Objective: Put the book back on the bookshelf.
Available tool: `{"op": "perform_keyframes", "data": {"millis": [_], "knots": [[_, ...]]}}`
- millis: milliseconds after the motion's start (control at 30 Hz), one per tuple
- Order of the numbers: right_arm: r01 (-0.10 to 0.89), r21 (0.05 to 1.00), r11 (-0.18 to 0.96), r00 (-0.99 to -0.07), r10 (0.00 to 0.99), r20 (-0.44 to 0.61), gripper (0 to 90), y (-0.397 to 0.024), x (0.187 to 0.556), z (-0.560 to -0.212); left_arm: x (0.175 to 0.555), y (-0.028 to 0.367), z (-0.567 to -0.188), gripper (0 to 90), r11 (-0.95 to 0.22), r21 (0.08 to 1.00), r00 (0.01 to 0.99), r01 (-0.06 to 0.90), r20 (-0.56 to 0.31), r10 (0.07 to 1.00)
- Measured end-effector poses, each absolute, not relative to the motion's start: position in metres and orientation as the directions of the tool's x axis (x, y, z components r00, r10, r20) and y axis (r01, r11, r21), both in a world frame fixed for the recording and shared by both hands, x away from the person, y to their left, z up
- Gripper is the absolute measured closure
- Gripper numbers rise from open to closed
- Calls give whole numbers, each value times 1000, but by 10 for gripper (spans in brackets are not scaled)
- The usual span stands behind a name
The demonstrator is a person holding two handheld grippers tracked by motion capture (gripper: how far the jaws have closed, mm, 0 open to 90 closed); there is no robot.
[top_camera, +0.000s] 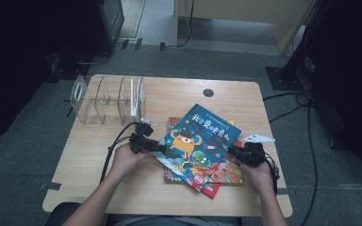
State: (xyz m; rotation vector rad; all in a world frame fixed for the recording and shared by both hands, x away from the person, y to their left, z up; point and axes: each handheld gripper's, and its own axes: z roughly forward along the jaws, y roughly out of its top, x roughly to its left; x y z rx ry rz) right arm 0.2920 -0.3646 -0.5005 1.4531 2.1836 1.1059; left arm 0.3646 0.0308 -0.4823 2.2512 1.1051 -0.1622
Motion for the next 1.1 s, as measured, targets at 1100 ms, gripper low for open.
{"op": "perform_keyframes", "data": {"millis": [1100], "knots": [[667, 731, 146, -387, 906, 173, 871, -336, 336, -500, 326, 47, -483, 690, -386, 508, 617, 770, -443, 650]]}}
